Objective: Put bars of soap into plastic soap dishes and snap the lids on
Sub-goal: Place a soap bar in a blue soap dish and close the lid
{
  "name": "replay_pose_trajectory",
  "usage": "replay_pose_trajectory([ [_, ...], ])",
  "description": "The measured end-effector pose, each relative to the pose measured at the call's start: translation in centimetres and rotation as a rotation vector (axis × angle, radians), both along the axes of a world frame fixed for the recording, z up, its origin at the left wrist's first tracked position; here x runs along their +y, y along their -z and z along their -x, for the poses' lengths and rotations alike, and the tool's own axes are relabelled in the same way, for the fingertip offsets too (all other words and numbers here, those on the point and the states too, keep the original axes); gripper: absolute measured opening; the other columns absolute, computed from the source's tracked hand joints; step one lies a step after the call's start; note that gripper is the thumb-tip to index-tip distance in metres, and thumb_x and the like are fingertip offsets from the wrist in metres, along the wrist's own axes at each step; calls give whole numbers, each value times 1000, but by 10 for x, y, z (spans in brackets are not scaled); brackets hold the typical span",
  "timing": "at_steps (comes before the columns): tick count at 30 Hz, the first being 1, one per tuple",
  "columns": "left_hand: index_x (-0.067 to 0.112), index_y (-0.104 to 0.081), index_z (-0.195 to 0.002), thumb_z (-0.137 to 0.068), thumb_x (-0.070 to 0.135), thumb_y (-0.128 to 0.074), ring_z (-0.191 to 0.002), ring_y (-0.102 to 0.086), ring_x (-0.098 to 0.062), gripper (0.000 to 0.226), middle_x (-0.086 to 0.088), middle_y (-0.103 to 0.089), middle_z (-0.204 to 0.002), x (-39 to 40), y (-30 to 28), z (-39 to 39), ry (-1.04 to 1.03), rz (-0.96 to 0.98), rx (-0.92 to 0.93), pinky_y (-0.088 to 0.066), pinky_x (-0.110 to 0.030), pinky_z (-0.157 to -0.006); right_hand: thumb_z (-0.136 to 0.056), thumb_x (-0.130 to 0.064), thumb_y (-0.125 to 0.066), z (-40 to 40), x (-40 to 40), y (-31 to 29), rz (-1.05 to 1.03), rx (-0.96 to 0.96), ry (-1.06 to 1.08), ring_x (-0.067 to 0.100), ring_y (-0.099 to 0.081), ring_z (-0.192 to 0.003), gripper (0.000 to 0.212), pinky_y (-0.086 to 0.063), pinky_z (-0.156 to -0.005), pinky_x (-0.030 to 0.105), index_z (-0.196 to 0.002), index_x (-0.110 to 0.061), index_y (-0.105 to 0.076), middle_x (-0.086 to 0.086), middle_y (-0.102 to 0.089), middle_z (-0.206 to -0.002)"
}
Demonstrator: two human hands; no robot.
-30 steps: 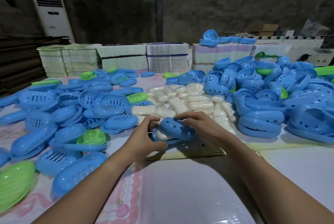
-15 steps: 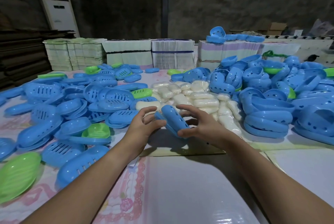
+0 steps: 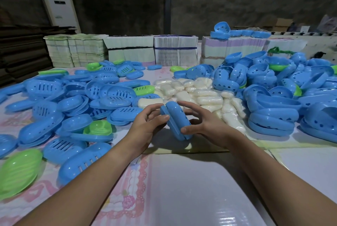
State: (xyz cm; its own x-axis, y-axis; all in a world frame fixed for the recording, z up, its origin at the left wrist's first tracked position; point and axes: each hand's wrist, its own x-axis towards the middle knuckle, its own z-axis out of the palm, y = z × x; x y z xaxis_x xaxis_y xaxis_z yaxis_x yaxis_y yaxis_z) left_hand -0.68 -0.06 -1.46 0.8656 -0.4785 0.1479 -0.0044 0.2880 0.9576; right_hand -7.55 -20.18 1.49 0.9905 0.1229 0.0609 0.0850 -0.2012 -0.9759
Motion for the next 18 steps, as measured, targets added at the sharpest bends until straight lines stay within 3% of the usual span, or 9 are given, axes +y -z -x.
replay_pose_trajectory([
  [5,3,-61,-124,-72,10,-71,-98,-71,-18,54,-8,-75,-104,0,-2,2,18,70,49,-57,-24,-82,-70,-11,-77,-1,-2,0,-154,70,-66,34,-59,-115,69,-52,-96,48,-130,-41,-58,10,-54,-133],
  [10,1,-59,-131,-74,4,-77,-108,-66,-27,60,-18,-70,-118,2,-4,1,33,93,87,-56,-33,-95,-70,-11,-76,-2,-2,0,-210,100,-67,32,-59,-118,69,-53,-95,46,-133,-34,-57,15,-53,-135],
  [14,4,-61,-129,-75,12,-71,-104,-69,-23,56,-14,-71,-119,1,-4,0,27,108,97,-58,-29,-87,-71,-9,-80,-2,1,0,-196,86,-46,29,-61,-114,68,-56,-86,40,-130,-36,-59,15,-53,-132],
  [18,11,-63,-132,-82,13,-75,-110,-69,-26,51,-13,-70,-126,2,-5,2,59,88,98,-59,-33,-79,-76,-8,-77,0,3,-1,-169,65,-40,28,-62,-112,64,-56,-85,37,-127,-41,-58,13,-53,-132],
])
